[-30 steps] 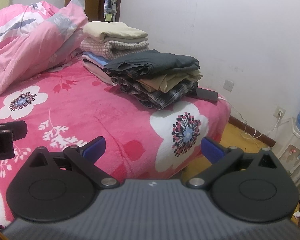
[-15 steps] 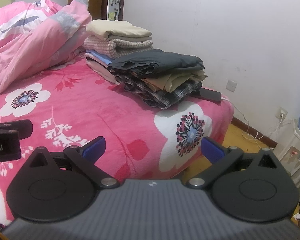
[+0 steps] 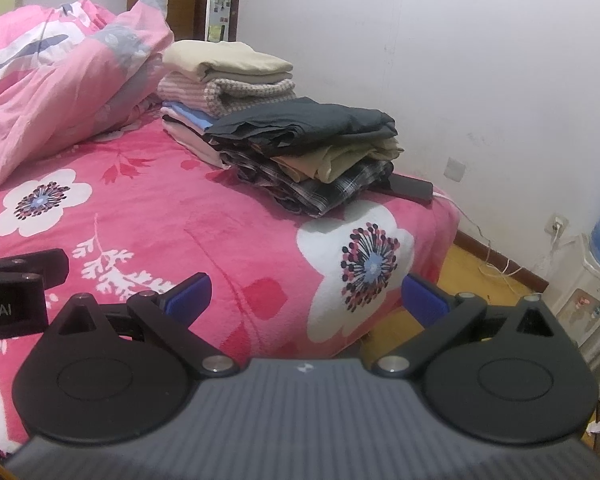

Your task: Fold clothes

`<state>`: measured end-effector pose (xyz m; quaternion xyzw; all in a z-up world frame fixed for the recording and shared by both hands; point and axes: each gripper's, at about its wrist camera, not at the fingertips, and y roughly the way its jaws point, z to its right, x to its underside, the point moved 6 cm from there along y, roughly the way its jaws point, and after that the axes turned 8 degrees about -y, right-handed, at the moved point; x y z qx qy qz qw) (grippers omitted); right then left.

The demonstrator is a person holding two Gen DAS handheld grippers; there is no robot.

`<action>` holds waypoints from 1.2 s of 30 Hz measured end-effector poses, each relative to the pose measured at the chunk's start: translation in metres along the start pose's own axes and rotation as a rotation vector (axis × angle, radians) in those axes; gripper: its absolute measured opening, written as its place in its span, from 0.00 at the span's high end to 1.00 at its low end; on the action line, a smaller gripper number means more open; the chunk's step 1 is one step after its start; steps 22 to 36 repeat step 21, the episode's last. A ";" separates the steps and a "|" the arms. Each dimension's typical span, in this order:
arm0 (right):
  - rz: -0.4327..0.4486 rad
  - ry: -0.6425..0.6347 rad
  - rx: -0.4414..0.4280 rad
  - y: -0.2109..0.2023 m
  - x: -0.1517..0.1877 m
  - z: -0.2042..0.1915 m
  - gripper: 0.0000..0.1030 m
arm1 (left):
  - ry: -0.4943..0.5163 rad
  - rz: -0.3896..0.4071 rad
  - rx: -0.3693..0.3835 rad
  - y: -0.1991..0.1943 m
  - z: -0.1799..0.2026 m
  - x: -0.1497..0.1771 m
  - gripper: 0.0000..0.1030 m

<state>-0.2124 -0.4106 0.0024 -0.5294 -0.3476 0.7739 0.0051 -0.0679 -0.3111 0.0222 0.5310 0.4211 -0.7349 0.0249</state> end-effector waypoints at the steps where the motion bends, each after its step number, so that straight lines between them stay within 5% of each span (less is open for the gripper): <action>1: 0.000 0.001 0.001 0.000 0.000 0.000 0.01 | 0.001 -0.001 0.001 0.000 0.001 0.000 0.00; 36: -0.007 0.010 0.002 0.003 0.005 0.002 0.01 | 0.010 0.004 -0.003 -0.001 0.003 0.002 0.00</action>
